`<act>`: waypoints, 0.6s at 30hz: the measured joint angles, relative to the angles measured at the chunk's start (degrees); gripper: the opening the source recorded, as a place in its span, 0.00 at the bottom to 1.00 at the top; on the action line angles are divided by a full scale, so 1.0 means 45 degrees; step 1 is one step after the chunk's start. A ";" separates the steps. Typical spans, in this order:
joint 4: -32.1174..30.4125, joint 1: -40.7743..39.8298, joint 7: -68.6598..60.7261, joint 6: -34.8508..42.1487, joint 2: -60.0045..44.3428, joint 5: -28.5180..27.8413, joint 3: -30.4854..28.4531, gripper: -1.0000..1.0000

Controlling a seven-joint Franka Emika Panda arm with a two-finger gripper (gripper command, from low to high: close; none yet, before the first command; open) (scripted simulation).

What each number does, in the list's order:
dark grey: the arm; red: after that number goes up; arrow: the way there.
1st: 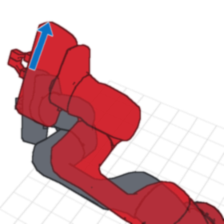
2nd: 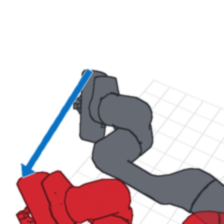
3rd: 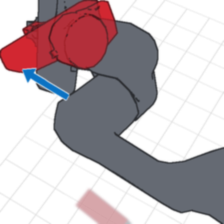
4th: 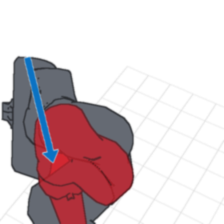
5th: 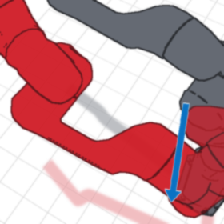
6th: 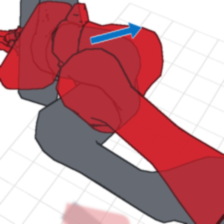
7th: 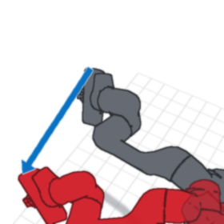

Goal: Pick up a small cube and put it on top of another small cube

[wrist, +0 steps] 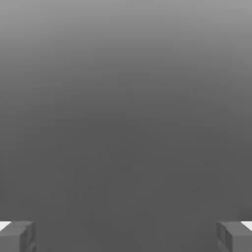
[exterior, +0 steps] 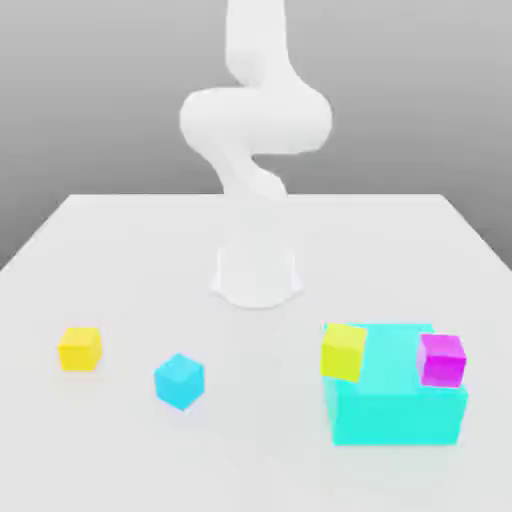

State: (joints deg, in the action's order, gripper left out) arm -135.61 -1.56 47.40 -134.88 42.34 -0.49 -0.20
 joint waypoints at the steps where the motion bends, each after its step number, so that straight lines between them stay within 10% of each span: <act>1: -0.0409 -0.0174 0.0167 -0.0336 -0.0385 -0.0047 -0.0024 0.50; 18: -0.7375 -0.3040 0.2764 -0.6854 -0.8225 -0.0270 -0.1004 0.50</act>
State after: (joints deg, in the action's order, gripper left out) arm -168.80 -15.24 59.84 -165.73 5.32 -1.70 -4.72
